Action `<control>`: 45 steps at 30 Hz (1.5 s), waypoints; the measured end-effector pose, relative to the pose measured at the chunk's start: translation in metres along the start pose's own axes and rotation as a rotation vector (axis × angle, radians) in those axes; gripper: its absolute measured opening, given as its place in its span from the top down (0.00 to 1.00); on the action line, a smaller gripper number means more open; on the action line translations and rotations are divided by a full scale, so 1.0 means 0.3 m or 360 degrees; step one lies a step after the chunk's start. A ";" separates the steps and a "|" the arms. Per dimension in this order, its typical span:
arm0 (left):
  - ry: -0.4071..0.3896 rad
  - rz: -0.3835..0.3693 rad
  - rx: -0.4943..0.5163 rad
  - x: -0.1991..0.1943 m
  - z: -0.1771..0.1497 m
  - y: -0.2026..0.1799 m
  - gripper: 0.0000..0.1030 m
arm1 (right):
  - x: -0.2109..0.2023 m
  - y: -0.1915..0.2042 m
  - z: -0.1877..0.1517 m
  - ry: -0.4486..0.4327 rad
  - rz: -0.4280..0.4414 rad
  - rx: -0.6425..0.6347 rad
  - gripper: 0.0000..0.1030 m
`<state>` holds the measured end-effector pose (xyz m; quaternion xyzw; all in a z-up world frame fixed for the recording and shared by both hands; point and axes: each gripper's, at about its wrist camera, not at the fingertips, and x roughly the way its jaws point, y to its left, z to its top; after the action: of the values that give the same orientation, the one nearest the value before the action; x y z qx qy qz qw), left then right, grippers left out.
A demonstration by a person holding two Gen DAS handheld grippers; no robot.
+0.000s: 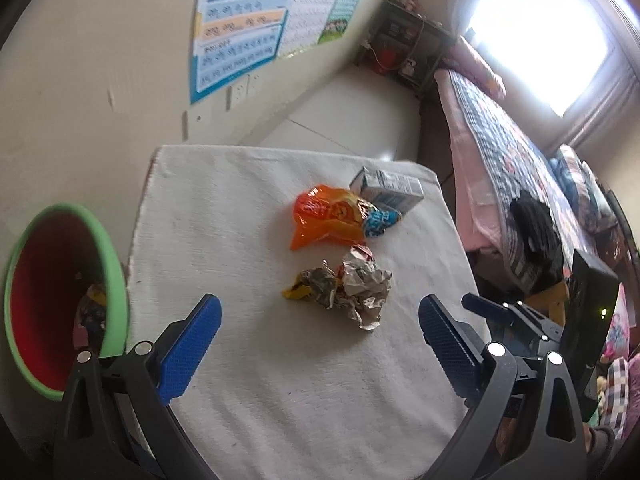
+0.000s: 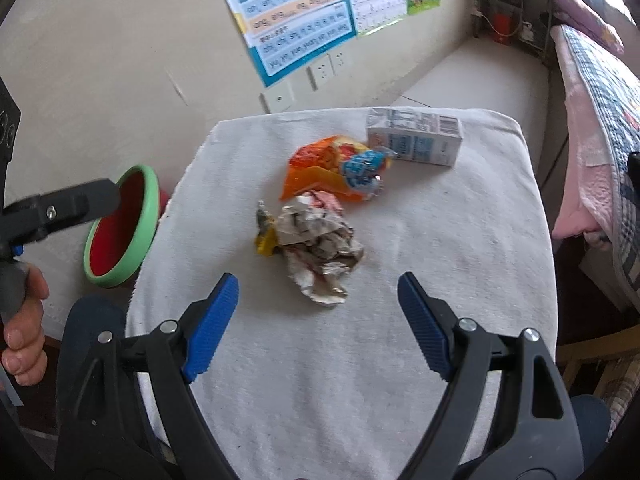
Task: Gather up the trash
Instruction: 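Move both open tools back over the crumpled wrappers on the table, then grasp the yellow wrapper with the left tool while the right tool grasps the crumpled paper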
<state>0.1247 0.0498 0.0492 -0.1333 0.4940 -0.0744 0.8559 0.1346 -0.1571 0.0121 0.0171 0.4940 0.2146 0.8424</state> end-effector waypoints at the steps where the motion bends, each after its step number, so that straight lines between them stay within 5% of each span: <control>1: 0.0013 0.0005 0.0013 0.014 0.004 -0.005 0.08 | 0.009 -0.009 0.002 0.0007 -0.0003 0.0007 0.22; 25: 0.0205 0.0000 0.0035 0.233 0.013 0.035 0.08 | 0.338 -0.031 0.067 0.0230 -0.0028 -0.0045 0.24; 32: 0.0258 -0.0016 0.0036 0.291 0.011 0.038 0.08 | 0.382 -0.017 0.082 0.0243 0.0020 -0.0061 0.79; 45: 0.0317 0.0006 -0.0008 0.412 0.014 0.031 0.09 | 0.268 -0.062 0.071 0.0227 0.0004 -0.0060 0.84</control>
<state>0.1903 0.0274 -0.0537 -0.1265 0.5770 -0.0843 0.8025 0.1926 -0.1396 -0.0479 -0.0135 0.5487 0.2256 0.8049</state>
